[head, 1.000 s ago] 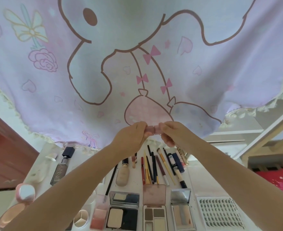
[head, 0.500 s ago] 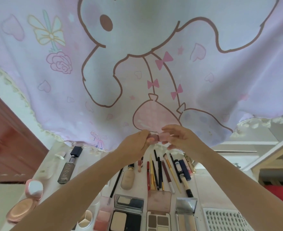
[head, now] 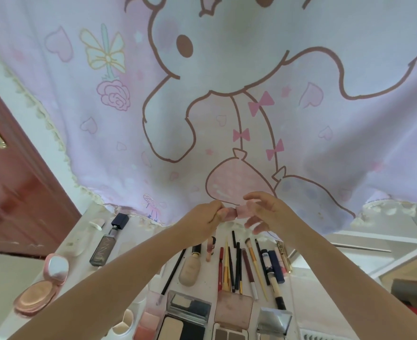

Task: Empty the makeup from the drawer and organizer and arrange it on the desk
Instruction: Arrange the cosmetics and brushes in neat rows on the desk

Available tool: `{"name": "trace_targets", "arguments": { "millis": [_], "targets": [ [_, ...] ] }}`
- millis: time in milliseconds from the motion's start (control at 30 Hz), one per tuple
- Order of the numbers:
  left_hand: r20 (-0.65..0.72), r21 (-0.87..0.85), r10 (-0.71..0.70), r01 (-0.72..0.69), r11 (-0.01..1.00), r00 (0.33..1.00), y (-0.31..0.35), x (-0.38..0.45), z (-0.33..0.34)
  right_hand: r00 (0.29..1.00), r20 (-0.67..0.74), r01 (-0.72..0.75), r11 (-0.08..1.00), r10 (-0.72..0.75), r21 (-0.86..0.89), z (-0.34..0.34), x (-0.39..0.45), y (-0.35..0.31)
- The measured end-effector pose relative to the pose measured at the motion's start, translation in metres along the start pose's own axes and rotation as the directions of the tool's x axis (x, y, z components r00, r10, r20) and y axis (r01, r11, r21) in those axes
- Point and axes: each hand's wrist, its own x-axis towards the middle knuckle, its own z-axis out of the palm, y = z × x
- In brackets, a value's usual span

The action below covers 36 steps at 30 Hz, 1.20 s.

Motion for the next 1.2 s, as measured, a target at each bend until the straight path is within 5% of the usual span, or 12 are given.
{"name": "trace_targets", "arguments": {
  "millis": [167,500,767,833,1000,1100,1200],
  "targets": [
    [0.005,-0.017,0.004,-0.004,1.000,1.000,-0.003,0.001,-0.004,0.998,0.016,0.062,0.997,-0.062,-0.054,-0.002,0.001,-0.004],
    [0.185,-0.518,-0.098,0.182,0.836,0.978,-0.016,0.000,-0.003,0.993,0.015,0.122,0.989,-0.121,-0.088,-0.002,0.007,0.007],
    [0.315,-0.349,-0.059,0.173,0.921,0.947,-0.045,-0.012,0.024,0.988,0.140,0.101,0.941,-0.058,-0.322,0.009,0.014,0.035],
    [0.385,-0.441,-0.062,0.243,0.864,0.921,-0.056,-0.017,0.032,0.985,0.163,0.114,0.937,-0.062,-0.330,0.015,0.014,0.046],
    [0.563,-0.691,-0.041,0.498,0.524,0.825,-0.074,-0.026,0.047,0.973,0.214,0.159,0.930,-0.090,-0.331,0.024,0.015,0.061],
    [0.586,-0.642,-0.100,0.536,0.548,0.804,-0.082,-0.027,0.055,0.970,0.230,0.176,0.879,-0.079,-0.442,0.029,0.019,0.068],
    [0.520,-0.542,-0.324,0.598,0.590,0.791,-0.086,-0.024,0.068,0.974,0.215,0.191,0.787,-0.077,-0.586,0.040,0.024,0.077]
  ]
}}
